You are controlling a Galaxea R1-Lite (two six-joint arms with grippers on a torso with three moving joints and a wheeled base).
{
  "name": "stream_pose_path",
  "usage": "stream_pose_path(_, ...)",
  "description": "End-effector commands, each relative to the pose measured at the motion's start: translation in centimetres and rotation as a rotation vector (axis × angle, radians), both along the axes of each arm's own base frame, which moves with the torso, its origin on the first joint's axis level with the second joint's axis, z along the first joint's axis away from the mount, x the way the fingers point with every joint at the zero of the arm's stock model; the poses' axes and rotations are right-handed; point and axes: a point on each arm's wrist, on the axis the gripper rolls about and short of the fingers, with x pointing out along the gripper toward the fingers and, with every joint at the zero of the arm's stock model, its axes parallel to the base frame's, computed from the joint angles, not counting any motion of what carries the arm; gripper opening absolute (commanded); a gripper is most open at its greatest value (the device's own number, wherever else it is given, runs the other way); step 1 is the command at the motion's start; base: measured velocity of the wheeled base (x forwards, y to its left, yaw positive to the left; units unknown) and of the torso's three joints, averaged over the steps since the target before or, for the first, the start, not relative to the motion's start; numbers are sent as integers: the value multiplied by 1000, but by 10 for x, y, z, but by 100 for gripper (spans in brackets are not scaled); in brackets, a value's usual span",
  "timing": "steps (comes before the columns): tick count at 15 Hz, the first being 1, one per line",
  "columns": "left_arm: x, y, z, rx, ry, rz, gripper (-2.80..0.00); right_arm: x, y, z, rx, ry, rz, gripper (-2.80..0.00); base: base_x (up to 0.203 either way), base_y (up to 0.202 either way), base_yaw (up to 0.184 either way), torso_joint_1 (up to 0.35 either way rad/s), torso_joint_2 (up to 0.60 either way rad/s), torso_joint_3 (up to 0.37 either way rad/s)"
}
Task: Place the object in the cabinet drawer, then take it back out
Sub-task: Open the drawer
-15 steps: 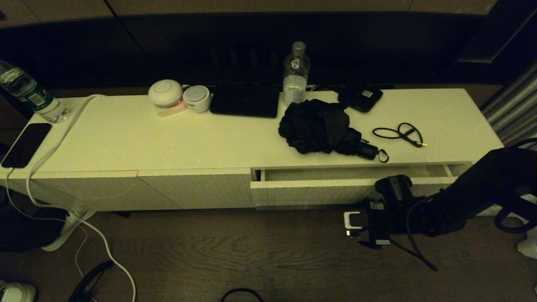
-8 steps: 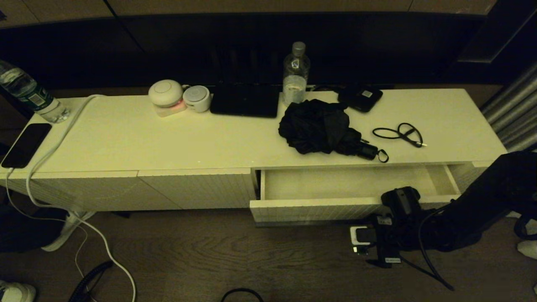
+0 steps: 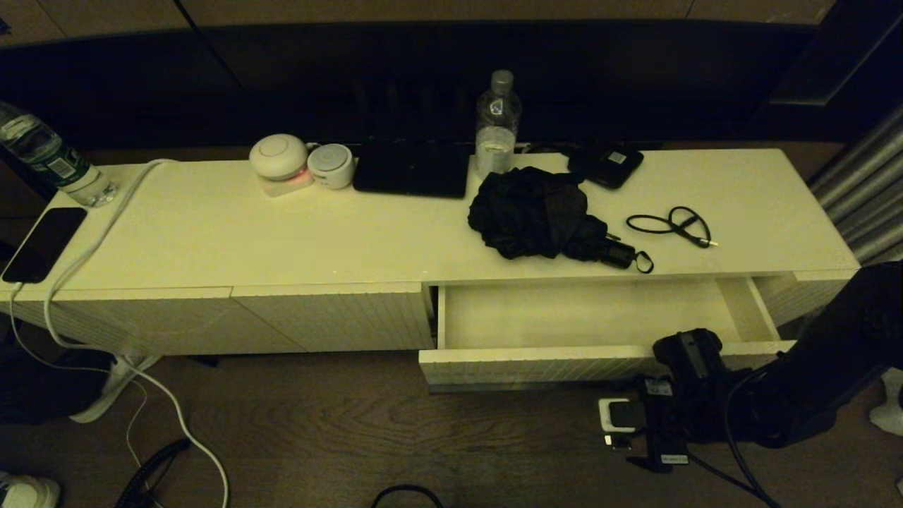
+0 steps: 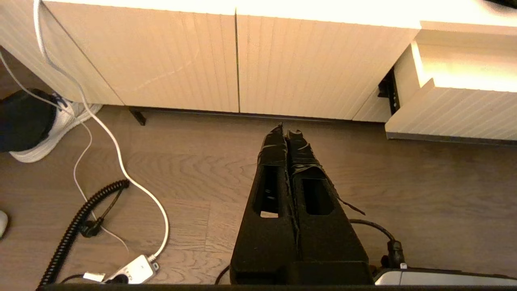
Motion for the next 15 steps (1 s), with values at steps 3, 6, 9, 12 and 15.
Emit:
stream_pose_path(3, 0, 0, 0, -1, -2, 1, -280, -22, 1, 46, 33, -109, 11, 0, 0, 0, 0, 0, 0, 0)
stream_pose_path(6, 0, 0, 0, -1, -2, 1, -280, -49, -5, 89, 45, -153, 8, 0, 0, 0, 0, 0, 0, 0)
stream_pose_path(9, 0, 0, 0, -1, -2, 1, -280, -84, -14, 122, 39, -165, 2, 0, 0, 0, 0, 0, 0, 0)
stream_pose_path(12, 0, 0, 0, -1, -2, 1, -280, -113, -21, 150, 14, -106, -6, 0, 0, 0, 0, 0, 0, 0)
stream_pose_path(15, 0, 0, 0, -1, -2, 1, -280, -113, -19, 165, 14, -90, -3, 0, 0, 0, 0, 0, 0, 0)
